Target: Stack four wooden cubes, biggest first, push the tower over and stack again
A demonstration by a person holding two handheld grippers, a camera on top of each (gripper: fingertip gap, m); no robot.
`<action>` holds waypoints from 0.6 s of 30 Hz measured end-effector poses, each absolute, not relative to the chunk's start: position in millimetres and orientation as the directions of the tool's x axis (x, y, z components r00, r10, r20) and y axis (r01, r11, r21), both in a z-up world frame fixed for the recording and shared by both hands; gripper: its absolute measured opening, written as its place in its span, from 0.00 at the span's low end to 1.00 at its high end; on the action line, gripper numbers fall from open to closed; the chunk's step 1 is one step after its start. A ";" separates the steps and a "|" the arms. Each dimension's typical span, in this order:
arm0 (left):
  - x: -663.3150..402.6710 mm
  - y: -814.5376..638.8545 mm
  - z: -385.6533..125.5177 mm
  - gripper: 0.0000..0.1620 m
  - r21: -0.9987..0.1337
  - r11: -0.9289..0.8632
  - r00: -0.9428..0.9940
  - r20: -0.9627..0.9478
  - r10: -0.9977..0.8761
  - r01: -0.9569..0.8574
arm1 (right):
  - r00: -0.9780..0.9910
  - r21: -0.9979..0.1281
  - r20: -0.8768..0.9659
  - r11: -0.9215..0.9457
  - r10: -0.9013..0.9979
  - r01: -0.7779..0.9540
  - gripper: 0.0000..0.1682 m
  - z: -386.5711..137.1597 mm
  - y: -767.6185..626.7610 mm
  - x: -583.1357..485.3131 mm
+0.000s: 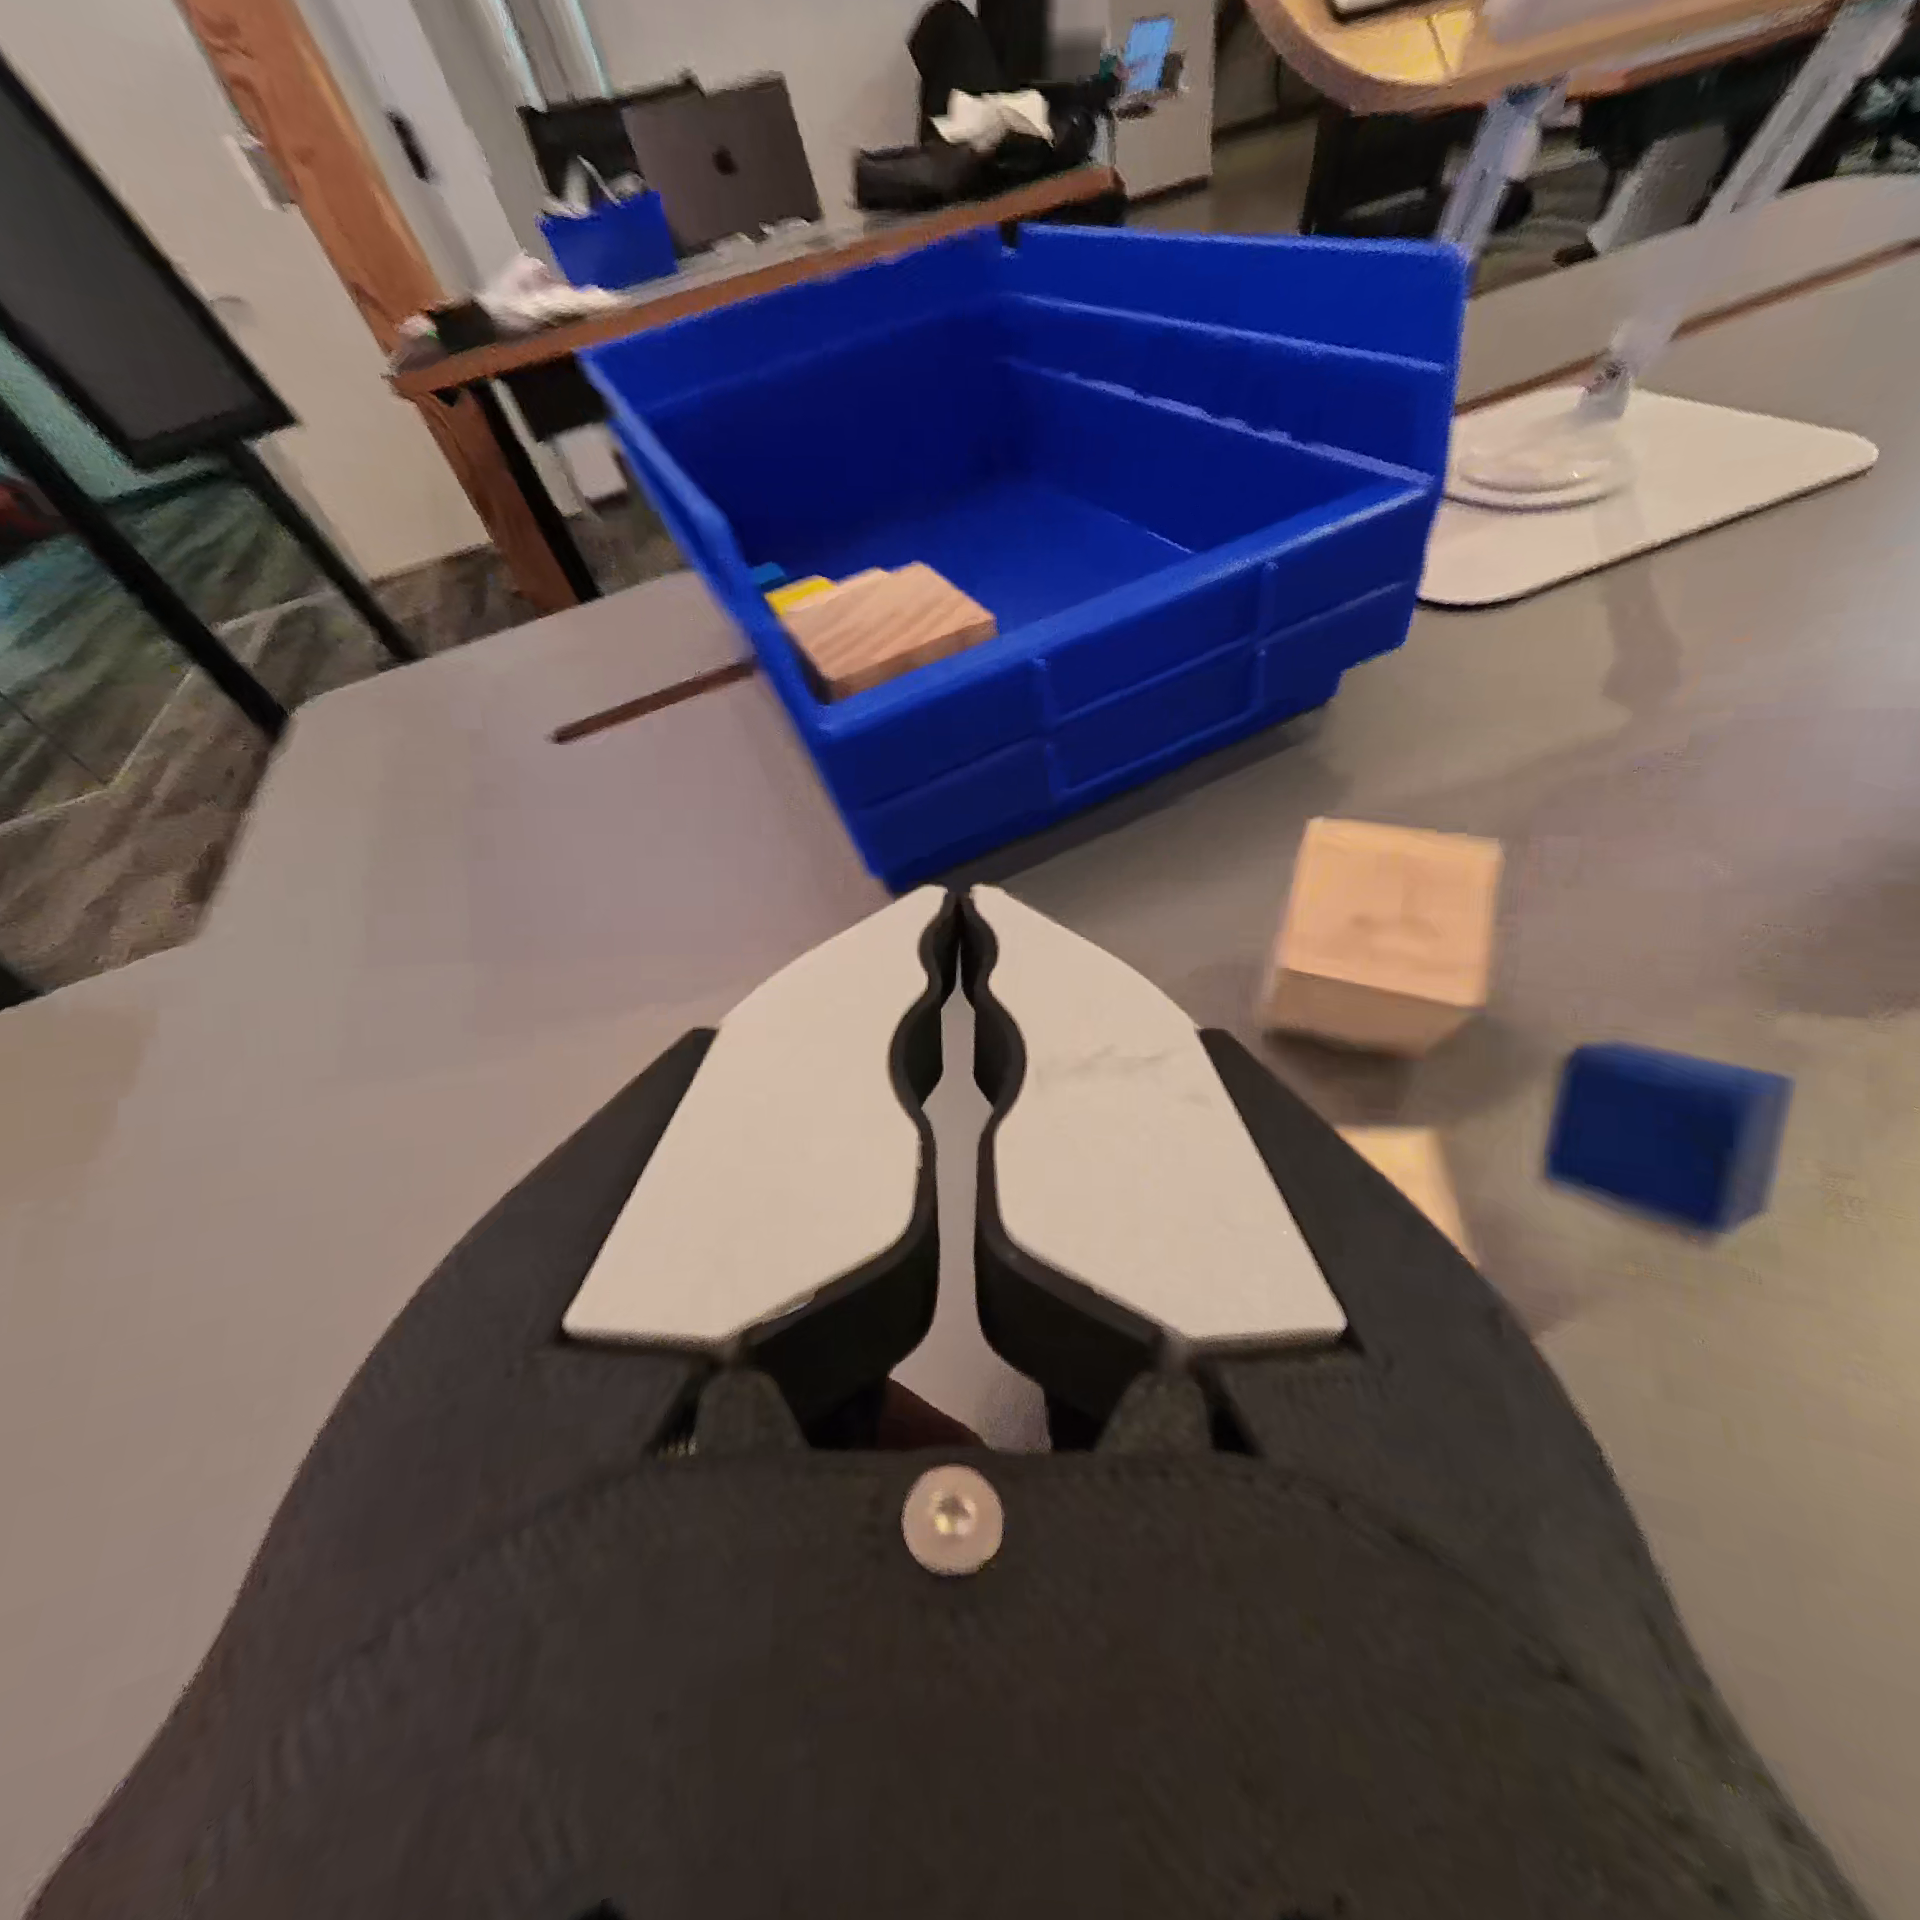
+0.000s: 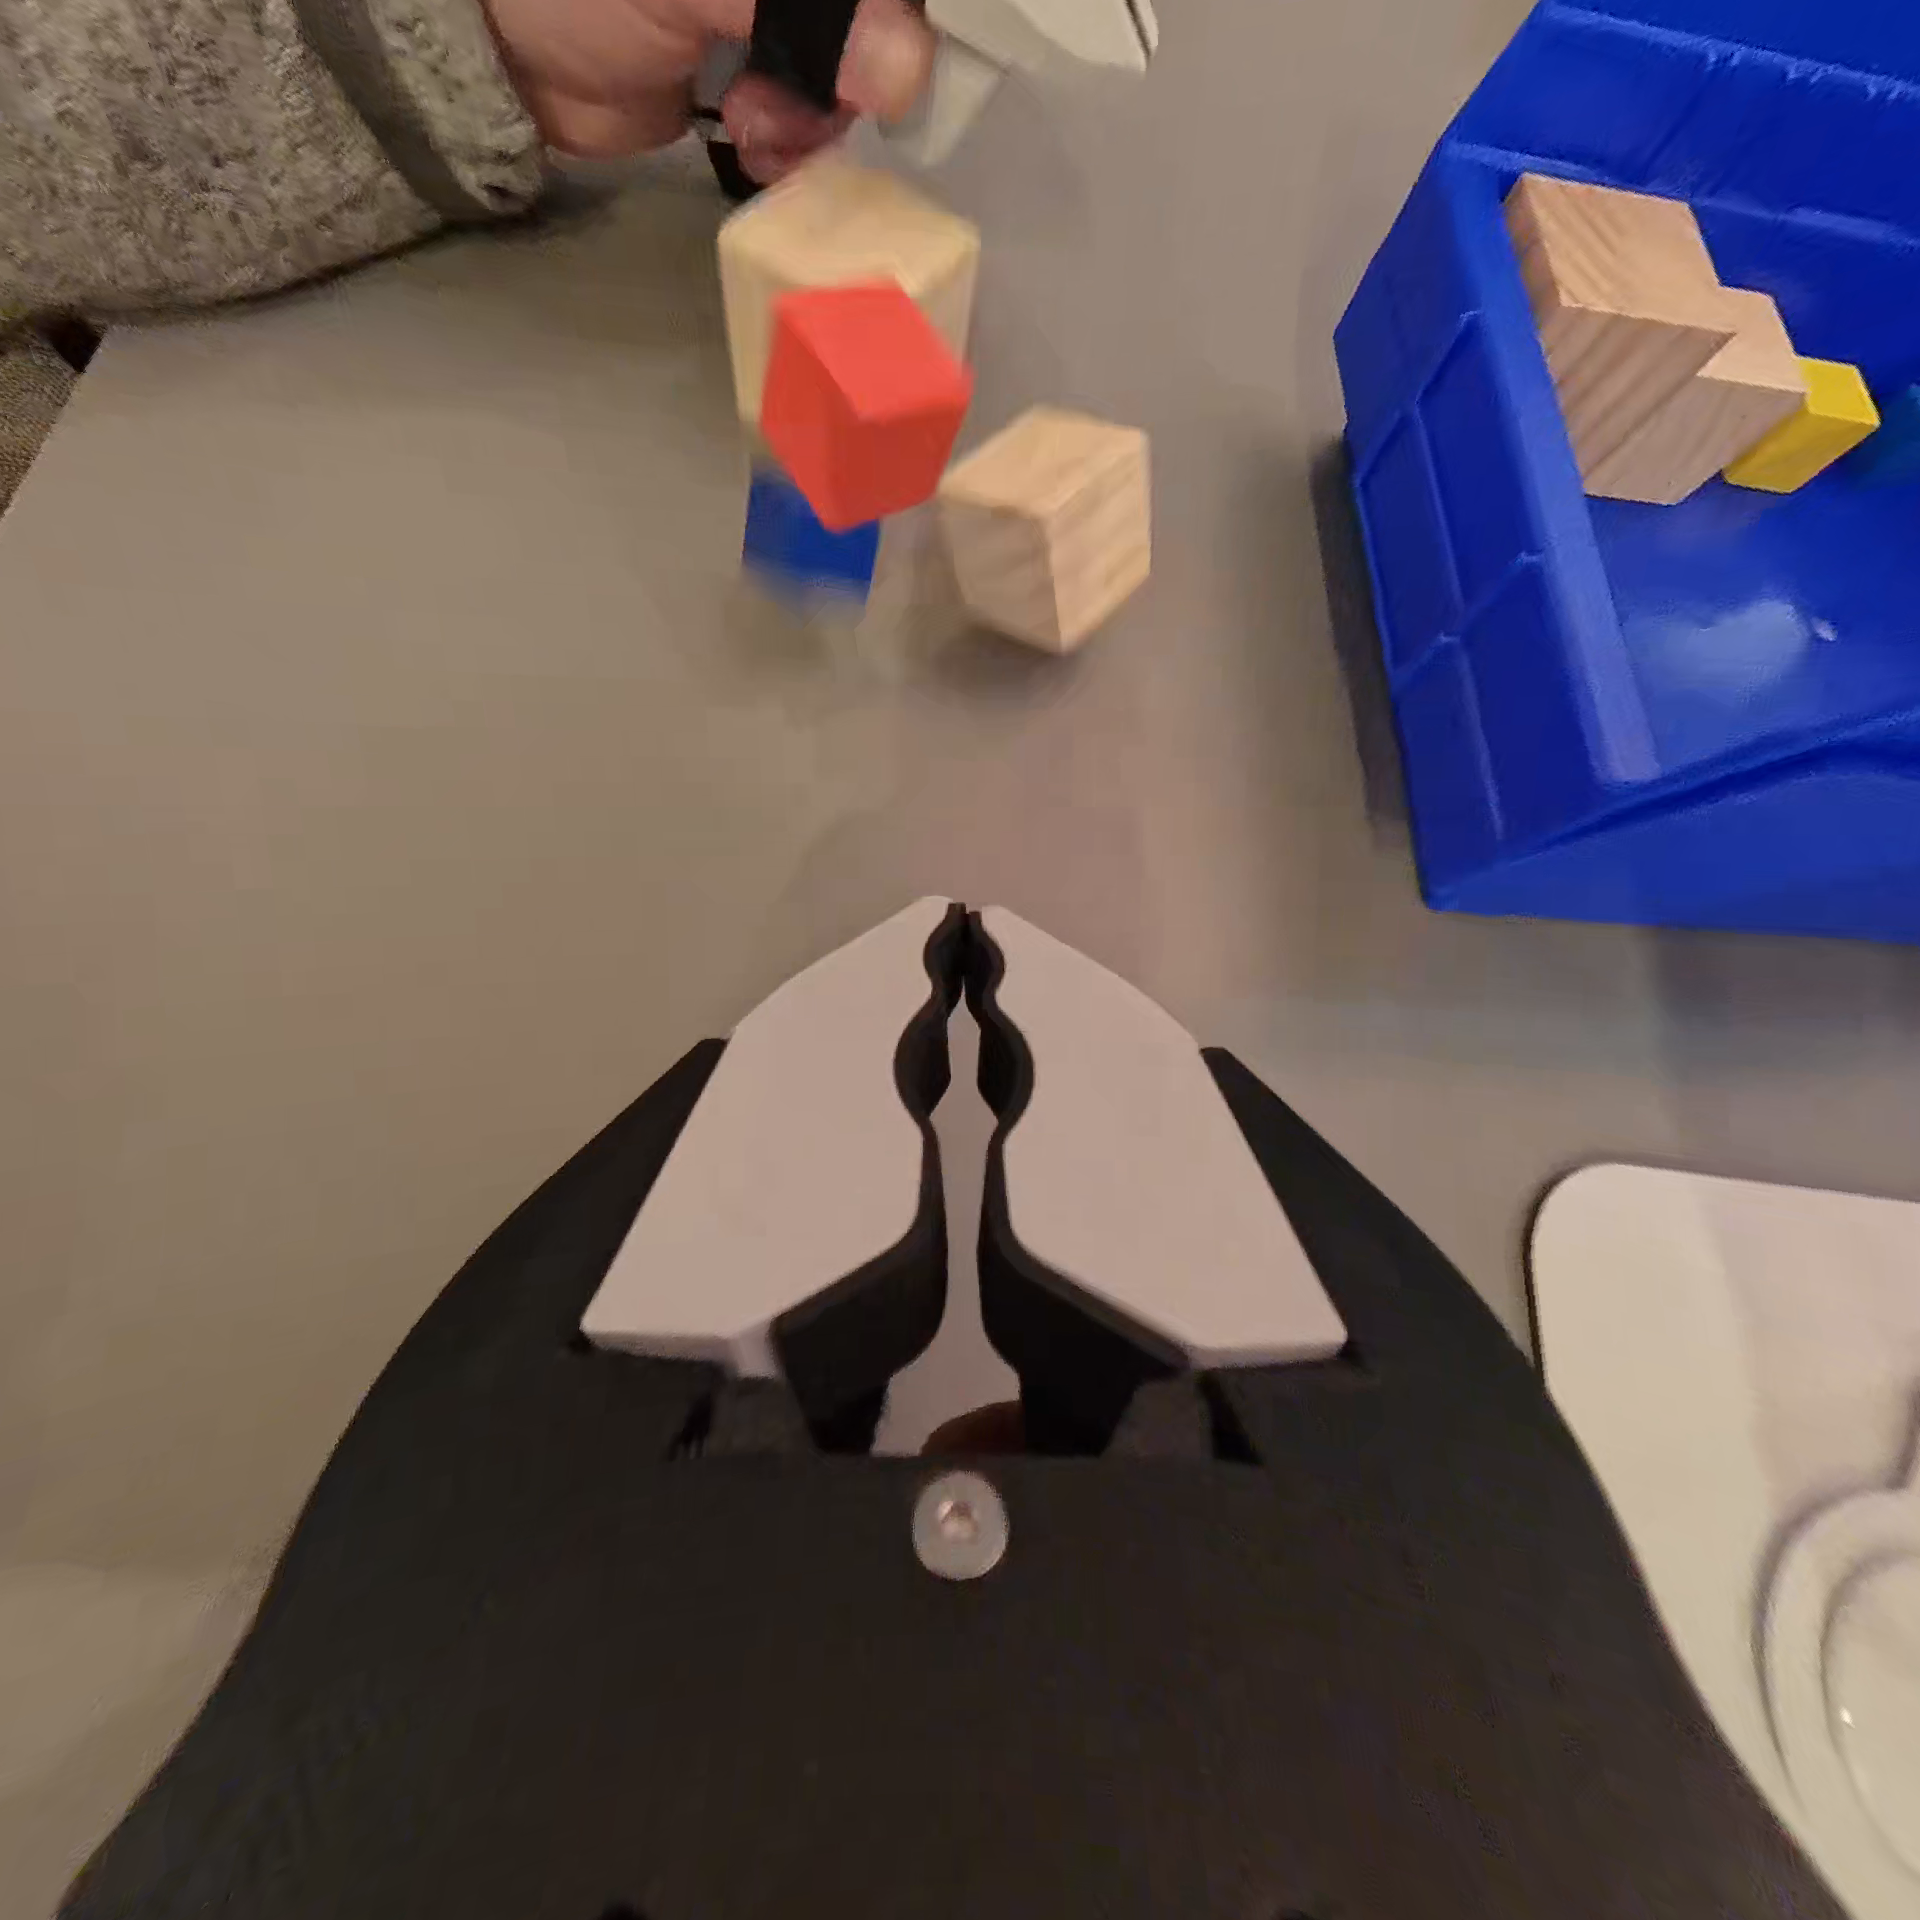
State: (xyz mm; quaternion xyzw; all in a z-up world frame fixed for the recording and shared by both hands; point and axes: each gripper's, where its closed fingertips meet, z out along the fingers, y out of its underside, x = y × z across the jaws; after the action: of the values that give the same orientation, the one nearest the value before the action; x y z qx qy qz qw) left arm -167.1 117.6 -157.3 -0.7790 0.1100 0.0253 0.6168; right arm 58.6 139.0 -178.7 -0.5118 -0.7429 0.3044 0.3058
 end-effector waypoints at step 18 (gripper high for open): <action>-226.1 87.2 -142.0 0.00 -0.993 -0.116 0.999 -0.015 -0.030 -0.019 | -0.288 -0.725 0.180 0.324 0.941 0.607 0.00 -225.2 152.0 93.9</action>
State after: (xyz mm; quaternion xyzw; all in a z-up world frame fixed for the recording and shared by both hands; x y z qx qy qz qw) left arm -226.1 87.2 -142.0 -0.7470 0.0161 -0.0041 0.6646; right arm 93.9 152.0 -225.2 -0.5130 -0.7544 0.2732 0.3050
